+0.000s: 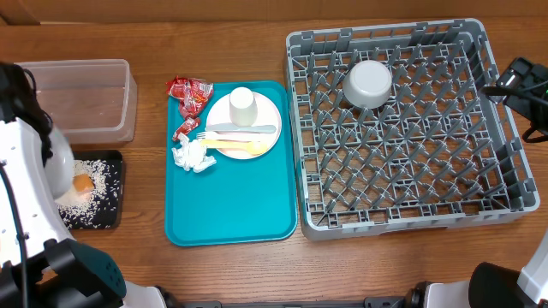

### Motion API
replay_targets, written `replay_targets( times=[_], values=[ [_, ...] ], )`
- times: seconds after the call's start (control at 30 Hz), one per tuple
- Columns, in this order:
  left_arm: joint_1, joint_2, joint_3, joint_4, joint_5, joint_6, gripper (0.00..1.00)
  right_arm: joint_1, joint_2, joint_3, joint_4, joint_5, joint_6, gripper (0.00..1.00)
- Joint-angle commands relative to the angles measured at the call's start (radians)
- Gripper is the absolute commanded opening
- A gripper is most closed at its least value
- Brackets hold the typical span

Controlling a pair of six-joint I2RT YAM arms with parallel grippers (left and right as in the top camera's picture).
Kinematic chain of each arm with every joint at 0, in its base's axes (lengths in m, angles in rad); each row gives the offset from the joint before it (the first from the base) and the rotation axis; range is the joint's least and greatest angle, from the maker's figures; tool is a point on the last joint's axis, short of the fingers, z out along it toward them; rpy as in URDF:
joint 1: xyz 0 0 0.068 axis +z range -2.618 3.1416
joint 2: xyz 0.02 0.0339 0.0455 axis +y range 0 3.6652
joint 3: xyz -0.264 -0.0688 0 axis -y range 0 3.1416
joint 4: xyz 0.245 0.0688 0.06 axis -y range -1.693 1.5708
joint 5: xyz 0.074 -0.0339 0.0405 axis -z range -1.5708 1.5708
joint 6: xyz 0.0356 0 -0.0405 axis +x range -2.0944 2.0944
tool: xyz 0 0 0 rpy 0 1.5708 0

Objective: Sort waste into correct bins and load items into the dishwasher rack
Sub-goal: 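Tilt the plate with the left gripper to drop the orange scrap onto the tray, then carry the white plate right and lower it onto the teal tray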

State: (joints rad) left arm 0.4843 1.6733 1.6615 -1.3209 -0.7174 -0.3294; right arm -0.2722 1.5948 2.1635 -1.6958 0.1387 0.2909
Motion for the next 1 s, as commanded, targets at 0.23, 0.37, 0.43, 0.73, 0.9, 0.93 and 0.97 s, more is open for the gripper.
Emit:
replay_targets(
  times=[0.23, 0.37, 0.43, 0.73, 0.9, 0.93, 0.97],
  values=[
    [-0.002, -0.048, 0.438, -0.228, 0.497, -0.030, 0.04, 0.002, -0.001, -0.004, 0.003, 0.014, -0.003, 1.00],
    [-0.002, -0.066, 0.473, -0.288, 0.814, -0.029, 0.04, 0.002, -0.001, -0.004, 0.003, 0.014, -0.003, 1.00],
    [-0.011, -0.065, 0.465, -0.333, 0.968, -0.009, 0.04, 0.002, -0.001, -0.004, 0.003, 0.014, -0.003, 1.00],
    [-0.231, -0.066, 0.251, -0.363, 1.099, 0.132, 0.04, 0.002, -0.001, -0.004, 0.003, 0.014, -0.003, 1.00],
    [-0.370, -0.066, 0.075, -0.332, 1.075, 0.128, 0.04, 0.002, -0.001, -0.004, 0.003, 0.014, -0.003, 1.00],
    [-0.396, -0.066, 0.036, -0.311, 1.073, 0.127, 0.04, 0.002, -0.001, -0.004, 0.003, 0.014, -0.003, 1.00],
    [-0.423, -0.066, -0.003, -0.286, 1.073, 0.127, 0.04, 0.002, -0.001, -0.004, 0.003, 0.014, -0.003, 1.00]
  ],
)
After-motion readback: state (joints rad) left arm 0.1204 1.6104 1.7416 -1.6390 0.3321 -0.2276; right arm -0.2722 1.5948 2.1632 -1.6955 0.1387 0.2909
